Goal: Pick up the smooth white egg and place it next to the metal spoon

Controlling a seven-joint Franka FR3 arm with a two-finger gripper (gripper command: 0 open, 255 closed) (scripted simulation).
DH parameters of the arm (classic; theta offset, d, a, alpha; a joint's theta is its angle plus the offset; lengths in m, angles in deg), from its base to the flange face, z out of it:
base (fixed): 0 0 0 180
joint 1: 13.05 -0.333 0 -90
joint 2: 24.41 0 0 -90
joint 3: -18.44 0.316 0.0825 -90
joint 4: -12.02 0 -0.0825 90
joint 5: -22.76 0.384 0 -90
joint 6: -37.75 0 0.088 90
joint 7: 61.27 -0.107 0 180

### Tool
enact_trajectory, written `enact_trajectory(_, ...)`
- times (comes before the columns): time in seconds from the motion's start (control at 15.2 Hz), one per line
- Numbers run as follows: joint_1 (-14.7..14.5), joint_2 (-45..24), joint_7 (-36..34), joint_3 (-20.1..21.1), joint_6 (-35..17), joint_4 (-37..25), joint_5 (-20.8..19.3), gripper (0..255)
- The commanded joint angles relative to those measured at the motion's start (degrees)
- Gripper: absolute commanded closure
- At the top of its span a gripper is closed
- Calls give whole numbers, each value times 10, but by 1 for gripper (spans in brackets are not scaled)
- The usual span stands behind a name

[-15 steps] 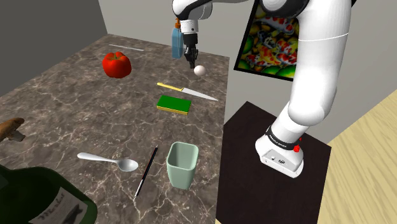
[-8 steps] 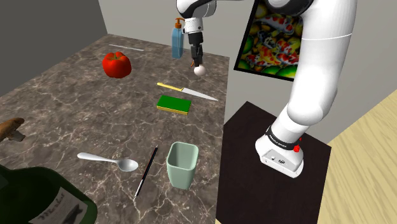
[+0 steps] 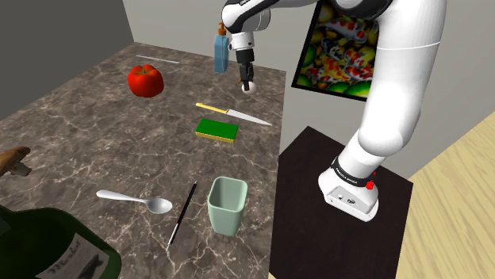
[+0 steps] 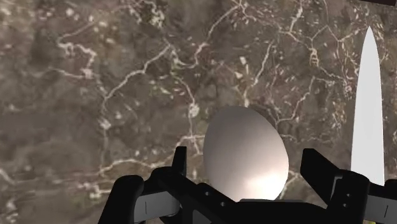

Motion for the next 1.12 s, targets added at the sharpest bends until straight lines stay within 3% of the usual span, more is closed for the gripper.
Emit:
enact_trajectory(0.0,0,0,0,0,-2,1,0,0)
enact_trajectory(0.26,0,0,0,0,-2,1,0,0)
enact_trajectory(0.33,0,0,0,0,-2,1,0,255)
enact_trajectory(1.06,0,7,-1,0,11,-4,-1,255)
